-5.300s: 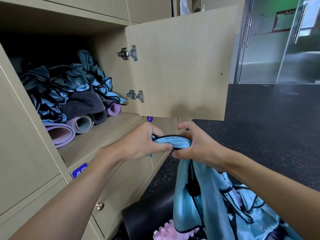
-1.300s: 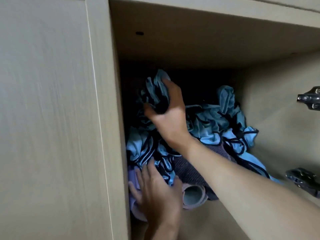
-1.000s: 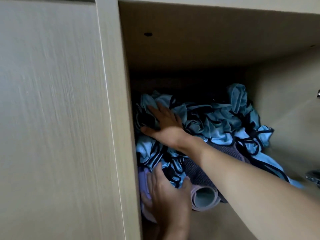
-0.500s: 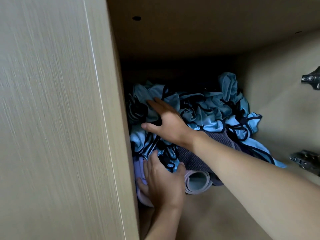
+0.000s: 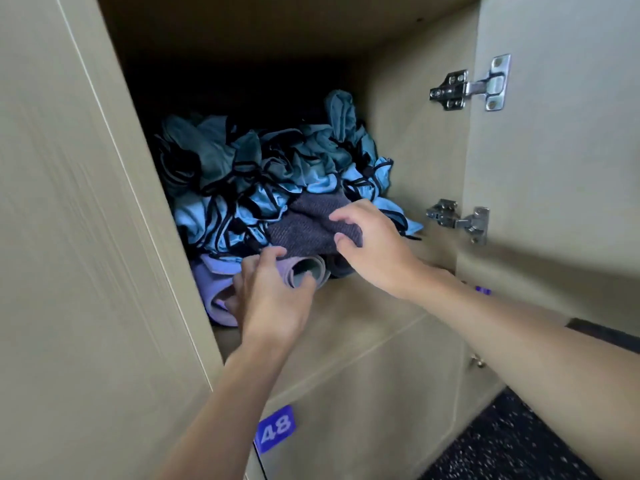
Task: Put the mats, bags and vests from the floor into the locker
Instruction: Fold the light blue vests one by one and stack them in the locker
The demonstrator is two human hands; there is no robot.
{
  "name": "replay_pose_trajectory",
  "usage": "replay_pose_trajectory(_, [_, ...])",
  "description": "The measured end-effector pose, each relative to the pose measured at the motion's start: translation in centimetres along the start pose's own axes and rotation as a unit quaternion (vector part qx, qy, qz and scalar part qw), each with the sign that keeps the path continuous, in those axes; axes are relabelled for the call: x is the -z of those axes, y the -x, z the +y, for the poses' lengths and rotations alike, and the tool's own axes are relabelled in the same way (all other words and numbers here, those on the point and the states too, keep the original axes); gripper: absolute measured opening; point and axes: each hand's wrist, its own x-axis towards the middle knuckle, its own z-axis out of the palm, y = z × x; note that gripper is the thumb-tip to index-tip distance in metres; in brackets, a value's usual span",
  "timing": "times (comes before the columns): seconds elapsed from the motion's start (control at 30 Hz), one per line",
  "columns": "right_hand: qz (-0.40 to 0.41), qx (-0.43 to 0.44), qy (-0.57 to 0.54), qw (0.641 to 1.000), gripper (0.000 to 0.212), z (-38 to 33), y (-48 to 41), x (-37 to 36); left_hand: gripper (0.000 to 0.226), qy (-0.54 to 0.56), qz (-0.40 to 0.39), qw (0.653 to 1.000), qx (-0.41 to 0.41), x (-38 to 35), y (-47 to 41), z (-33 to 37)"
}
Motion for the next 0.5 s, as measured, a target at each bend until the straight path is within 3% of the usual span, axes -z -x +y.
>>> replay_pose_trajectory(0.07, [0.009,-0.018,0.013,1.000,0.025,0.2,3.5,1.5,0.039,0.053,-0.047,0.996,-0.051,-0.6,1.9,0.1])
replay_pose_trajectory(0.13, [0.013,-0.046,0.028,0.998,0.024,0.5,7.5,3.0,0.039,0.060,-0.143,0.985,-0.076,-1.6,4.4,-0.1])
replay_pose_trajectory(0.23, [0.000,-0.129,0.062,0.990,0.024,1.2,14.7,5.5,0.042,-0.020,-0.267,0.953,-0.142,-3.6,8.5,-0.7])
replay_pose_trajectory(0.33, [-0.021,-0.221,0.067,0.973,0.024,2.1,22.9,7.7,0.040,-0.160,-0.254,0.920,-0.251,-4.8,12.5,-0.6])
replay_pose_trajectory(0.5, [-0.028,-0.353,0.090,0.931,0.019,4.2,36.6,10.1,0.040,-0.094,-0.395,0.875,-0.264,-8.0,19.3,-0.3])
